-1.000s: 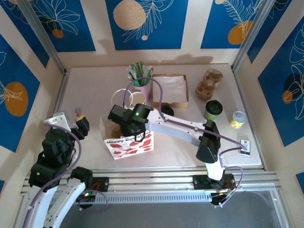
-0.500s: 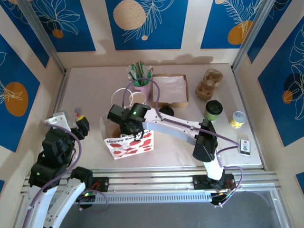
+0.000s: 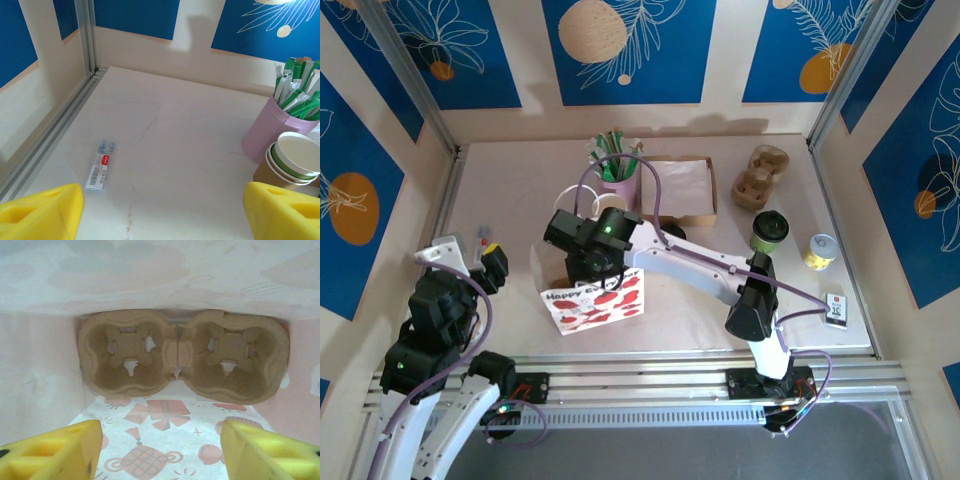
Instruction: Pack the takeout coffee
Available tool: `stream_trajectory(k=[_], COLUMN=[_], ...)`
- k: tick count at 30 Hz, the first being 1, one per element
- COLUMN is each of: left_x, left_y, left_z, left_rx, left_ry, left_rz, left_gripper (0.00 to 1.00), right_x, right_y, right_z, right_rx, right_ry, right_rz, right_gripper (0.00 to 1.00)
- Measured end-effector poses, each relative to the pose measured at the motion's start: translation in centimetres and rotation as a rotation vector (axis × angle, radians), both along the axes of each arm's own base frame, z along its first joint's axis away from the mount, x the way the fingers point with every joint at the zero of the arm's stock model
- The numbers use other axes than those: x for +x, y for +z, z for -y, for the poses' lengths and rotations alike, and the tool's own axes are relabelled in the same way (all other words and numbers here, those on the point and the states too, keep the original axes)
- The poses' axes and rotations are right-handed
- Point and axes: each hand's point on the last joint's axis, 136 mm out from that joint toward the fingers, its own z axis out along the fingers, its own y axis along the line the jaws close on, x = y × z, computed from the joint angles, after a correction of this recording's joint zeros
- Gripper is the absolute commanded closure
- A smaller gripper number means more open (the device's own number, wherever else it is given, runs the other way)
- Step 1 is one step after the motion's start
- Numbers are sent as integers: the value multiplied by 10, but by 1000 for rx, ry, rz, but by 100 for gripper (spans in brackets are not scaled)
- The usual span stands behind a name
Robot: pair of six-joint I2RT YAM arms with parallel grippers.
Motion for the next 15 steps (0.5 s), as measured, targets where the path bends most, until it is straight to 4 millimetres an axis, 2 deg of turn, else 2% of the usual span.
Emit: stream_trajectory(k=[4, 10, 15], left_x=[0, 7, 15], left_y=[0, -7, -11], left_z=[1, 9, 27], left_rx=[2, 5, 4], left_ry=[-4, -43, -124], left_rz=[-2, -41, -149], left_gripper=[17, 14, 13], right_x=[-1, 0, -2], right_y=[15, 61, 85], right_z=[-3, -6, 7], right_rx=[22, 77, 74], right_ry=[21, 66, 107], right_rz=[19, 100, 156], right_gripper=[30, 27, 25])
